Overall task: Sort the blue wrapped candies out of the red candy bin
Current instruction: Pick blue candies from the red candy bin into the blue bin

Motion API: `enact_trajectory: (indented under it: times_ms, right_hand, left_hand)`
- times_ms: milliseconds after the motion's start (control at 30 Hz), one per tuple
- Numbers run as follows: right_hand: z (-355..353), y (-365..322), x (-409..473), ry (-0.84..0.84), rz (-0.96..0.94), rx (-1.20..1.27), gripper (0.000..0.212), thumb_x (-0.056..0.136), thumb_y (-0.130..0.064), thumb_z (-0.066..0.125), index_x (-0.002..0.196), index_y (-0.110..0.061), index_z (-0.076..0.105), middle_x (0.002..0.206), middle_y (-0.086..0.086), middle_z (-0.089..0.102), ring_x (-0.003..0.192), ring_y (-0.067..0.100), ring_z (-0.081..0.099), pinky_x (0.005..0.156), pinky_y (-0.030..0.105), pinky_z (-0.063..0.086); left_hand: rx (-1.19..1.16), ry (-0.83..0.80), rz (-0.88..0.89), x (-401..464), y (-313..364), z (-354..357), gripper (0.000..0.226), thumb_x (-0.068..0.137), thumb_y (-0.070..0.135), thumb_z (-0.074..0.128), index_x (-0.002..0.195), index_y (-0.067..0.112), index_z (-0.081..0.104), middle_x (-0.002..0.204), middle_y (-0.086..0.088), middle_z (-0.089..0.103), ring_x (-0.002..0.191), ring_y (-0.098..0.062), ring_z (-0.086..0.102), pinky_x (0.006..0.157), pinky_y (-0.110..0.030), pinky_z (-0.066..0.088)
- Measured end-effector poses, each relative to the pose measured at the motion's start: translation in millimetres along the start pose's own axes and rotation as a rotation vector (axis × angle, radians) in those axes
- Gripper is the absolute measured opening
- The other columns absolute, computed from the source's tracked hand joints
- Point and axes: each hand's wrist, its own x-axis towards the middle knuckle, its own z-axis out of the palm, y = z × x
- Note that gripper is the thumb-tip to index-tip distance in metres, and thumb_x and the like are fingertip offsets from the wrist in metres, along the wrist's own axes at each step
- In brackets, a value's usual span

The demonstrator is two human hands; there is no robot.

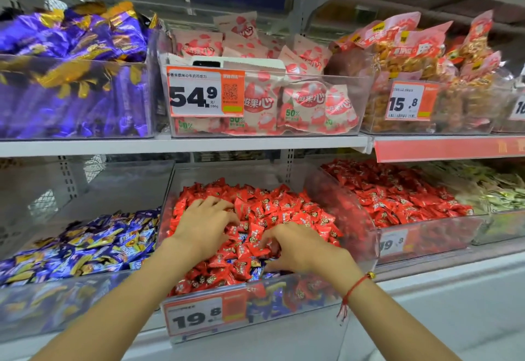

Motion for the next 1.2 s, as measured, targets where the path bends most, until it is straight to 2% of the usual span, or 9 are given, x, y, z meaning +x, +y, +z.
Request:
enact_trajectory:
  times_ms: [200, 300, 400, 567, 667, 767, 900, 1033, 1200]
  right_hand:
    - [-4.8, 21.0, -0.2, 0.083, 0.058, 0.025, 0.033, 0.077, -0.001, 0.064, 0.1, -0.023, 0.074, 0.098, 0.0, 0.072, 0.097, 0.02, 0.064, 0.077, 0.029, 0.049]
    - [-9.1, 31.6, -4.2, 0.193, 0.121, 0.036, 0.038, 0.077, 0.002, 0.056, 0.095, -0.026, 0.074, 0.098, 0.001, 0.072, 0.097, 0.023, 0.065, 0.079, 0.03, 0.049]
    - [-13.8, 44.7, -11.3, 0.277, 0.225, 0.034, 0.035, 0.079, -0.002, 0.054, 0.089, -0.031, 0.072, 0.103, 0.0, 0.067, 0.099, 0.025, 0.064, 0.082, 0.032, 0.048]
    - [-14.4, 41.0, -12.3, 0.202, 0.19, 0.178, 0.027, 0.078, -0.008, 0.058, 0.078, -0.032, 0.07, 0.082, -0.006, 0.07, 0.083, 0.016, 0.066, 0.073, 0.026, 0.049]
    - [-14.0, 34.5, -11.6, -0.01, 0.087, 0.246, 0.018, 0.074, -0.017, 0.077, 0.091, -0.023, 0.074, 0.072, -0.013, 0.063, 0.07, 0.007, 0.059, 0.068, 0.023, 0.046]
    - [-9.6, 28.8, -12.6, -0.077, 0.099, 0.033, 0.037, 0.076, -0.027, 0.077, 0.112, -0.029, 0.07, 0.092, -0.01, 0.061, 0.088, 0.01, 0.056, 0.071, 0.022, 0.037]
    - [-1.6, 26.4, -7.9, 0.052, 0.121, -0.031, 0.023, 0.078, -0.017, 0.072, 0.099, -0.028, 0.073, 0.107, -0.005, 0.067, 0.104, 0.017, 0.06, 0.073, 0.022, 0.038]
    - [-10.1, 33.6, -5.6, 0.054, 0.159, 0.096, 0.02, 0.074, -0.015, 0.078, 0.088, -0.027, 0.07, 0.08, -0.009, 0.063, 0.084, 0.012, 0.063, 0.073, 0.023, 0.046]
    - [-34.8, 38.5, -9.2, 0.13, 0.213, 0.351, 0.017, 0.085, -0.032, 0.071, 0.092, -0.024, 0.058, 0.078, -0.006, 0.065, 0.066, 0.006, 0.057, 0.065, 0.023, 0.046]
  left_hand:
    - [-0.01, -0.039, 0.044, -4.2, 6.1, -7.6, 0.039, 0.091, 0.045, 0.058, 0.13, 0.043, 0.053, 0.151, 0.012, 0.034, 0.14, -0.014, 0.026, 0.112, -0.034, 0.022]
    - [-0.098, 0.031, 0.079, -2.4, 23.1, -11.8, 0.024, 0.089, 0.047, 0.061, 0.11, 0.038, 0.065, 0.123, 0.013, 0.056, 0.118, -0.012, 0.045, 0.095, -0.03, 0.035]
    - [-0.136, -0.064, 0.132, 2.2, 40.7, -8.8, 0.02, 0.086, 0.042, 0.066, 0.103, 0.031, 0.071, 0.104, 0.01, 0.067, 0.105, -0.014, 0.056, 0.08, -0.028, 0.042]
    - [0.023, -0.242, 0.203, 12.3, 44.4, 2.5, 0.038, 0.082, 0.051, 0.067, 0.116, 0.034, 0.067, 0.112, 0.005, 0.064, 0.112, -0.018, 0.046, 0.087, -0.032, 0.031]
    - [-0.024, -0.267, 0.251, 14.2, 39.2, 2.4, 0.036, 0.082, 0.05, 0.068, 0.114, 0.035, 0.069, 0.112, 0.009, 0.065, 0.111, -0.015, 0.043, 0.087, -0.031, 0.028]
    - [-0.182, -0.153, 0.188, 12.0, 32.9, 1.6, 0.021, 0.087, 0.044, 0.065, 0.104, 0.034, 0.074, 0.108, 0.015, 0.067, 0.107, -0.011, 0.051, 0.084, -0.027, 0.036]
    - [-0.467, 0.134, -0.009, -4.6, 21.4, -2.7, 0.014, 0.091, 0.04, 0.062, 0.093, 0.034, 0.075, 0.102, 0.022, 0.067, 0.099, -0.002, 0.057, 0.085, -0.032, 0.049]
    - [-0.659, 0.351, -0.228, -31.2, 16.8, -7.1, 0.01, 0.096, 0.037, 0.055, 0.095, 0.037, 0.065, 0.094, 0.026, 0.065, 0.09, 0.007, 0.059, 0.079, -0.024, 0.049]
    - [-0.895, 0.377, -0.258, -46.1, 15.2, -6.2, 0.009, 0.097, 0.032, 0.053, 0.094, 0.037, 0.06, 0.094, 0.019, 0.067, 0.088, 0.005, 0.063, 0.078, -0.02, 0.053]
